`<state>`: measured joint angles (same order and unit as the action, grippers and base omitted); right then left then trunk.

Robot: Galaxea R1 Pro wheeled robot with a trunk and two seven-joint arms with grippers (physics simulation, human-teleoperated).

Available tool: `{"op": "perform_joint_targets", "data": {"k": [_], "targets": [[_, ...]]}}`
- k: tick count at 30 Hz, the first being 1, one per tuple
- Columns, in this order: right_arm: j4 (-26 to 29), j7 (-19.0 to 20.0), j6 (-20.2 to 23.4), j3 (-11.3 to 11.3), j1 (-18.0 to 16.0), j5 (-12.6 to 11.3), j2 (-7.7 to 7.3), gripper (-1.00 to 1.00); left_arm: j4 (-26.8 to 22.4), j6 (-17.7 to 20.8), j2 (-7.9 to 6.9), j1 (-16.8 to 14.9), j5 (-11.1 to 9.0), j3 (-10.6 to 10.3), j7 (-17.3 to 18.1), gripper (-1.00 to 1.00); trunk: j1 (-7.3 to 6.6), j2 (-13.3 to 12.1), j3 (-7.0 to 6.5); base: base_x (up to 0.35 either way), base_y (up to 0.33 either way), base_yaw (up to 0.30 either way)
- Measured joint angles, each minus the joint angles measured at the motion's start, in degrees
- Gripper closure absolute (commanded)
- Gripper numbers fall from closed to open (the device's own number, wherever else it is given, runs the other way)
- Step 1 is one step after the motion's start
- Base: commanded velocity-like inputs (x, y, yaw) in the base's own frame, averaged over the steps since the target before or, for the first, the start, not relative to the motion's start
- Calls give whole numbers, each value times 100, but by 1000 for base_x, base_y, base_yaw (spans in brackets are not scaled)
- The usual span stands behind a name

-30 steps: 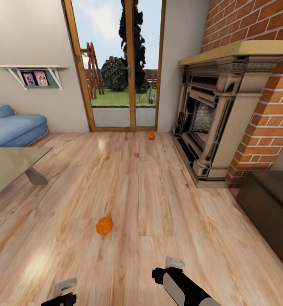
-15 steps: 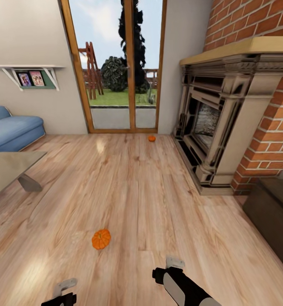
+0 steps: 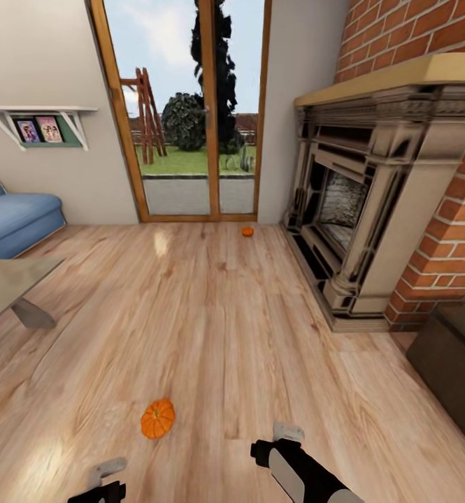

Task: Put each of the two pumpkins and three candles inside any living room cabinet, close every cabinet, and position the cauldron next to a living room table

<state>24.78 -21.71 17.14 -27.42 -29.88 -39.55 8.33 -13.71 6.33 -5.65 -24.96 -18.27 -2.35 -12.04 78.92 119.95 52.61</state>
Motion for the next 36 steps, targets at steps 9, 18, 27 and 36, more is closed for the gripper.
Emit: {"op": "perform_joint_targets", "data": {"k": [9,18,27,36], "targets": [[0,0,0,2,2,0,-7,-100,0,0,-11,0,9,0,0,-100,0,0,3,101,0,-173],[0,0,0,0,5,0,-7,-100,0,0,-14,8,17,1,0,-100,0,0,20,4,0,-252],[0,1,0,0,8,0,-7,-100,0,0,-22,9,17,4,1,-100,0,0,39,0,0,-268],[0,3,0,3,8,0,-7,-100,0,0,-24,9,10,6,3,-100,0,0,57,0,27,-274]]}}
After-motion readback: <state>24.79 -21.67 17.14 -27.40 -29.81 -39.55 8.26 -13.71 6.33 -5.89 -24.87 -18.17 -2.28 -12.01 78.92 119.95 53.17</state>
